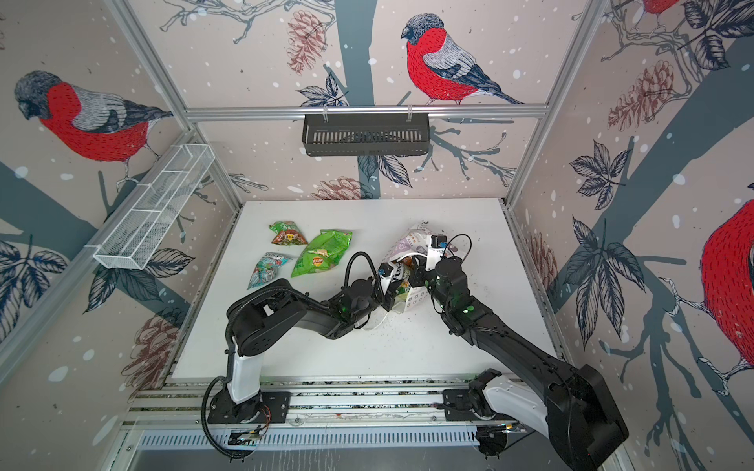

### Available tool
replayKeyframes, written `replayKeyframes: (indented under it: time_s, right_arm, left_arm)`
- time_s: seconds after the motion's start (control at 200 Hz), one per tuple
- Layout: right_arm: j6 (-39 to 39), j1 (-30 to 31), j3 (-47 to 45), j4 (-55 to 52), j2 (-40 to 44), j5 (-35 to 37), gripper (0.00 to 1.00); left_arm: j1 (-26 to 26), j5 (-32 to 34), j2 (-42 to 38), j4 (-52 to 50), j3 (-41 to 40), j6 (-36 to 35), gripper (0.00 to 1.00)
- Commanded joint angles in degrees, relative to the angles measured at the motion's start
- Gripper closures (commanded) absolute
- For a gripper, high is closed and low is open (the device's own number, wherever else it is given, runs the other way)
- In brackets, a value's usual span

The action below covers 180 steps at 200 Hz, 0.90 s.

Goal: Take the snacks out of the paper bag
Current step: Pick up the snack from the paper bag.

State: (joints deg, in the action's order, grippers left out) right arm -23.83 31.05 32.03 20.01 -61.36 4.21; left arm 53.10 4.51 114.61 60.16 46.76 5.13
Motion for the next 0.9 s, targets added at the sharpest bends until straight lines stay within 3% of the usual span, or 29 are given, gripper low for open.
replayKeyframes:
  time_s: [0.0,0.415,0.896]
  right_arm:
    - [-0.5,-0.1,0.3,-0.8,-0.1,1.2,1.00]
    - [-0.3,-0.2,0.0,-1.1,0.1,1.4,1.00]
    - [0.1,-0.5,-0.4,-0.8,0.2,1.4,1.00]
  left_arm:
    - [-0.1,-0.4,-1.3,5.5,-1.0,0.9,1.00]
    - [-1.0,-3.2,-6.4,8.0,-6.9,5.1,1.00]
    - [-2.1,-3.9,-11.3,2.8,-6.7,6.3,1.00]
